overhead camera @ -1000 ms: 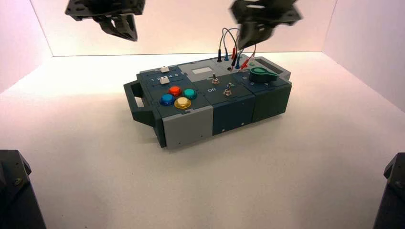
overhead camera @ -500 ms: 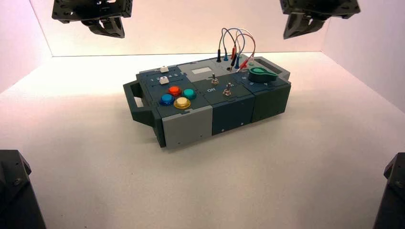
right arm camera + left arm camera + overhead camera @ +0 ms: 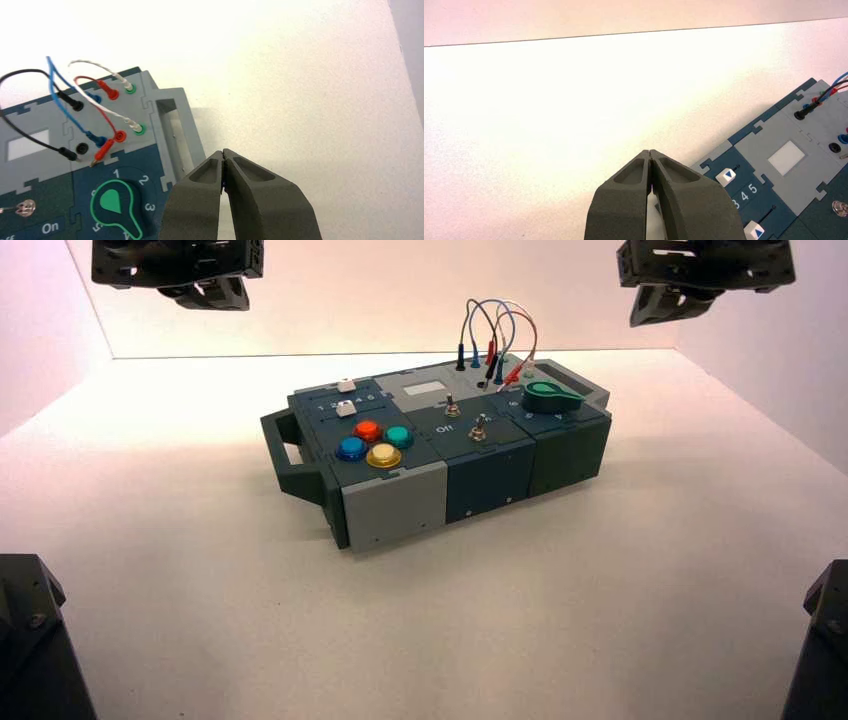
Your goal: Flip the top switch off with the right gripper.
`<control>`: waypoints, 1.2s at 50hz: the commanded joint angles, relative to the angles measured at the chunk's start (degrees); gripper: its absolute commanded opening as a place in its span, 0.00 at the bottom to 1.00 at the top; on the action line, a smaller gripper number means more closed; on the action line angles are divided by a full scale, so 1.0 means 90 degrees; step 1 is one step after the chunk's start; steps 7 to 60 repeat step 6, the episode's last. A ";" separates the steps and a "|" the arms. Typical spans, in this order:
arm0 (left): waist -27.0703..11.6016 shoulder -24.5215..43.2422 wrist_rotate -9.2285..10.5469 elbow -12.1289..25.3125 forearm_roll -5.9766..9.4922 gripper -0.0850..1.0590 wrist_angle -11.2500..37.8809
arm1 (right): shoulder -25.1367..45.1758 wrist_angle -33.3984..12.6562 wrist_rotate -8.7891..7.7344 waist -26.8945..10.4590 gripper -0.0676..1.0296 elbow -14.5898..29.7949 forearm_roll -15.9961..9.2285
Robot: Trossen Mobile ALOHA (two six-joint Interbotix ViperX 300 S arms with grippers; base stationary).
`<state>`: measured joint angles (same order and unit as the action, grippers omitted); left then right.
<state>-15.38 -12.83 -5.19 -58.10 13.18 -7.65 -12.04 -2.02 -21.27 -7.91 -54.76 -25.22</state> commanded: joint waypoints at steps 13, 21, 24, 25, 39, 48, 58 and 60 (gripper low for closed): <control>0.0010 0.0049 0.0010 0.0068 0.0000 0.05 -0.0068 | -0.0127 0.0068 0.0010 0.0039 0.04 0.0029 -0.0049; 0.0010 0.0049 0.0010 0.0068 0.0000 0.05 -0.0068 | -0.0127 0.0068 0.0010 0.0039 0.04 0.0029 -0.0049; 0.0010 0.0049 0.0010 0.0068 0.0000 0.05 -0.0068 | -0.0127 0.0068 0.0010 0.0039 0.04 0.0029 -0.0049; 0.0010 0.0049 0.0010 0.0068 0.0000 0.05 -0.0068 | -0.0127 0.0068 0.0010 0.0039 0.04 0.0029 -0.0049; 0.0010 0.0049 0.0010 0.0068 0.0000 0.05 -0.0068 | -0.0127 0.0068 0.0010 0.0039 0.04 0.0029 -0.0049; 0.0010 0.0049 0.0010 0.0068 0.0000 0.05 -0.0068 | -0.0127 0.0068 0.0010 0.0039 0.04 0.0029 -0.0049; 0.0010 0.0049 0.0010 0.0068 0.0000 0.05 -0.0068 | -0.0127 0.0068 0.0010 0.0039 0.04 0.0029 -0.0049; 0.0010 0.0049 0.0010 0.0068 0.0000 0.05 -0.0068 | -0.0127 0.0068 0.0010 0.0039 0.04 0.0029 -0.0049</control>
